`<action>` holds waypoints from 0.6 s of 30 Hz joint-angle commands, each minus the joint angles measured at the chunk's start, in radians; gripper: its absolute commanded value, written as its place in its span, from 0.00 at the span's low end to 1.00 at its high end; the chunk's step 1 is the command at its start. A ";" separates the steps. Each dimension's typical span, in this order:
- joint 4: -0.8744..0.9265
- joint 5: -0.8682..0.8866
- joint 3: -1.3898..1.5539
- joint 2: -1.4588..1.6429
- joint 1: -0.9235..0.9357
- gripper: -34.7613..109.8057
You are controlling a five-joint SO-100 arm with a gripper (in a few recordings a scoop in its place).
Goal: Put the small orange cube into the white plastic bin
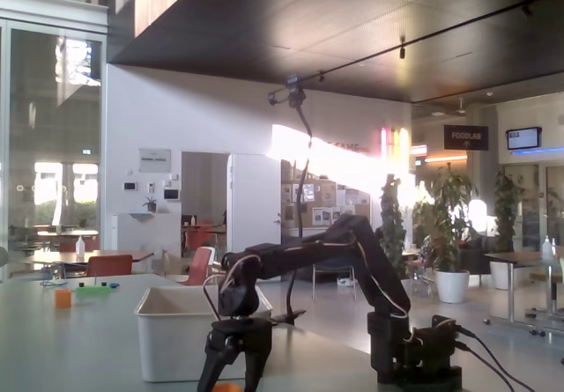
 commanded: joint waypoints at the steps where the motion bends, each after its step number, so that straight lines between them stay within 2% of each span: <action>1: -0.006 -0.005 -0.038 -0.006 0.029 0.55; 9: -0.005 -0.005 -0.038 -0.025 0.048 0.44; 18: 0.008 -0.003 -0.040 -0.011 0.046 0.44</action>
